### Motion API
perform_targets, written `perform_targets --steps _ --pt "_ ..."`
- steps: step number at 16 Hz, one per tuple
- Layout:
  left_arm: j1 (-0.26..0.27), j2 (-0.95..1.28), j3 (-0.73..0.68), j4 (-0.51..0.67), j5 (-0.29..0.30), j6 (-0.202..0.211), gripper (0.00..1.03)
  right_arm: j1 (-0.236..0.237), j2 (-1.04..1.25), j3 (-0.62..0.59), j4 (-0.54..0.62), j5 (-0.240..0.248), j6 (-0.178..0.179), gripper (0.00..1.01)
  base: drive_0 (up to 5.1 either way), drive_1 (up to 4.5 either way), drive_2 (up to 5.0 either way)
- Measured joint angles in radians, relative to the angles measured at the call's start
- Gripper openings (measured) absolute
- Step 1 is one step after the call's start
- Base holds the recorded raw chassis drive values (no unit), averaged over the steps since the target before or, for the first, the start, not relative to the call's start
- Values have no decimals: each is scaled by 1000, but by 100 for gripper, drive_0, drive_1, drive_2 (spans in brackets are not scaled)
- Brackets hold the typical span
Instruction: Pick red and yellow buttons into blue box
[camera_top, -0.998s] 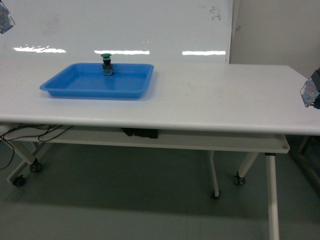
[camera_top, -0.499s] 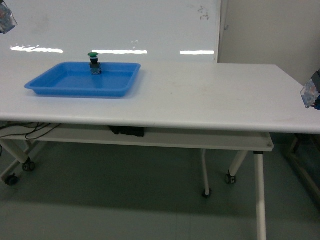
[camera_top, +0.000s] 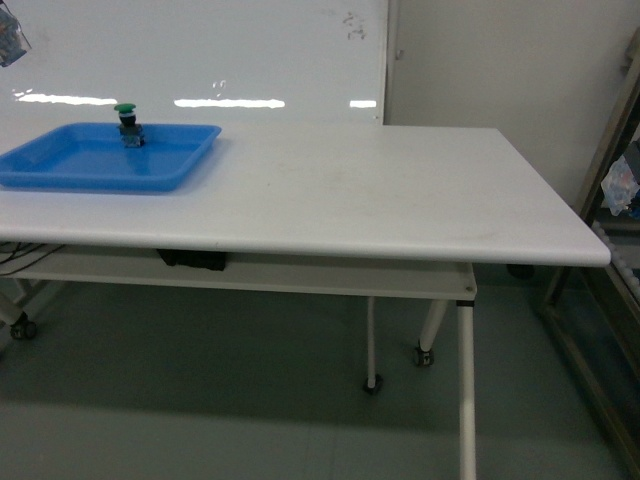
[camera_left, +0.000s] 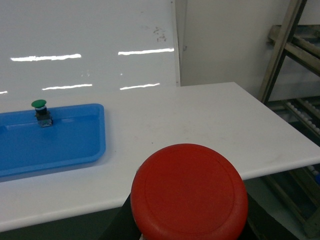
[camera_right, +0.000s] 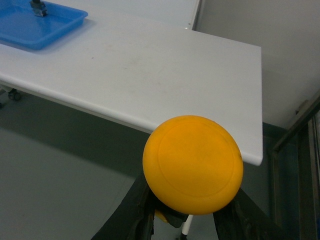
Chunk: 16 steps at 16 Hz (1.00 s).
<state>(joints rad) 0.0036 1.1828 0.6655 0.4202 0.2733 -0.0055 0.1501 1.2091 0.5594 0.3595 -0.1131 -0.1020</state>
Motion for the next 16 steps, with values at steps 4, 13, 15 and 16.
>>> perform_targets --steps 4,13,15,16 --pt "0 0 0 -1 0 -3 25 0 0 0 0 0 0 25 440 -218 -218" --pt "0 1 0 -3 0 -13 25 0 0 0 0 0 0 25 448 -212 -212" --pt "0 1 0 -1 1 -13 25 0 0 0 0 0 0 25 458 -215 -215" --pt "0 1 0 -2 1 -13 25 0 0 0 0 0 0 25 458 -215 -215"
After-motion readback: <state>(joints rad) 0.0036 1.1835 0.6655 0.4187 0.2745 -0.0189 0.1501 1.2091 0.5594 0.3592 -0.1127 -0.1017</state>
